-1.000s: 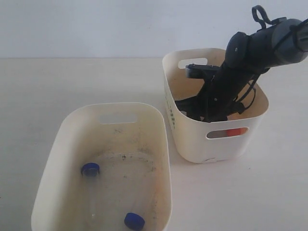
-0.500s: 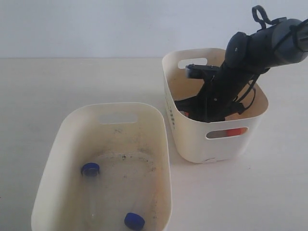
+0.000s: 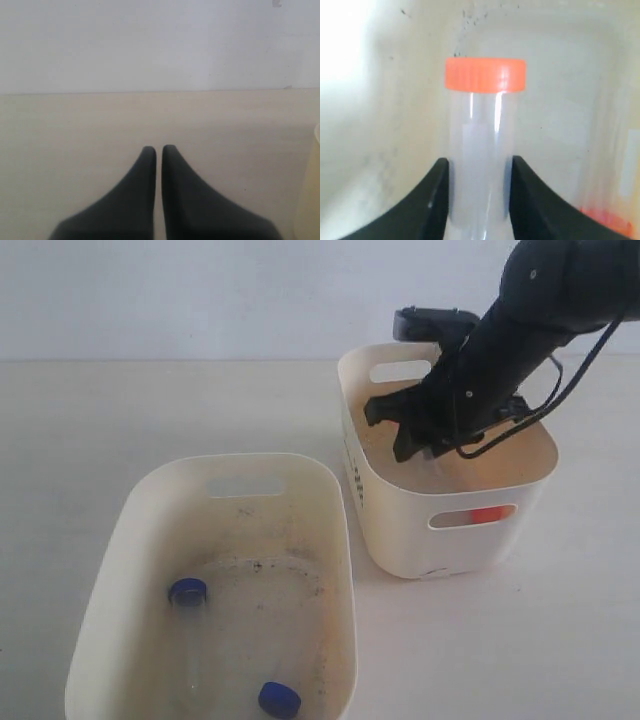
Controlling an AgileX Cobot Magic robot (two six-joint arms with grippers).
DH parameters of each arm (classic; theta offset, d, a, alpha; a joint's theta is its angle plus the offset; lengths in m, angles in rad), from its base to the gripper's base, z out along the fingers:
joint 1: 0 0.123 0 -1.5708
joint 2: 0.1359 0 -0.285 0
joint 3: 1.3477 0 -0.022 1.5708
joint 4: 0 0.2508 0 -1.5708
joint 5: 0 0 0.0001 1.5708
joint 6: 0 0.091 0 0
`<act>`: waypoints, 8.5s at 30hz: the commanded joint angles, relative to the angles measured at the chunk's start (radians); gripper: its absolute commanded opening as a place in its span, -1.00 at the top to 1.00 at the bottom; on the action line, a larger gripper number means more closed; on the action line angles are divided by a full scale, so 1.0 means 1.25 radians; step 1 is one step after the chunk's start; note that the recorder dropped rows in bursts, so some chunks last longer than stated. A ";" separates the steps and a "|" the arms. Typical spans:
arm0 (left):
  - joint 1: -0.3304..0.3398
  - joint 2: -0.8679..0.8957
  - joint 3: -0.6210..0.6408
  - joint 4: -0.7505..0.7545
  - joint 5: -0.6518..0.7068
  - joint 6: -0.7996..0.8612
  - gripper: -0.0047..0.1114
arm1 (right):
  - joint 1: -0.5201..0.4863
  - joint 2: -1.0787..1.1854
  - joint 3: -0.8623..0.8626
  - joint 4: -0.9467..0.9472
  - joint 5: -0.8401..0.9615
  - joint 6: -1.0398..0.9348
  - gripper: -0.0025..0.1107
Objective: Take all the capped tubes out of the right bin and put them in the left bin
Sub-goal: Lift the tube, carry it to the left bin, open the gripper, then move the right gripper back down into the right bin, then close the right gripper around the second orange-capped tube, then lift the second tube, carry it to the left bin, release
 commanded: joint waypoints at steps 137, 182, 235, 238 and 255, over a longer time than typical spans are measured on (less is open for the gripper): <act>0.000 0.000 -0.003 -0.005 -0.005 -0.008 0.84 | 0.150 0.259 -0.287 -0.586 0.417 0.446 -0.30; 0.000 0.000 -0.003 -0.005 -0.005 -0.008 0.84 | 0.125 0.287 -0.287 -0.603 0.417 0.465 0.02; 0.000 0.000 -0.003 -0.005 -0.005 -0.008 0.84 | 0.125 0.310 -0.258 -0.595 0.417 0.469 0.96; 0.000 0.000 -0.003 -0.005 -0.005 -0.008 0.84 | 0.125 0.291 -0.258 -0.601 0.417 0.483 0.96; 0.000 0.000 -0.003 -0.005 -0.005 -0.008 0.84 | 0.125 0.073 -0.258 -0.604 0.412 0.502 0.96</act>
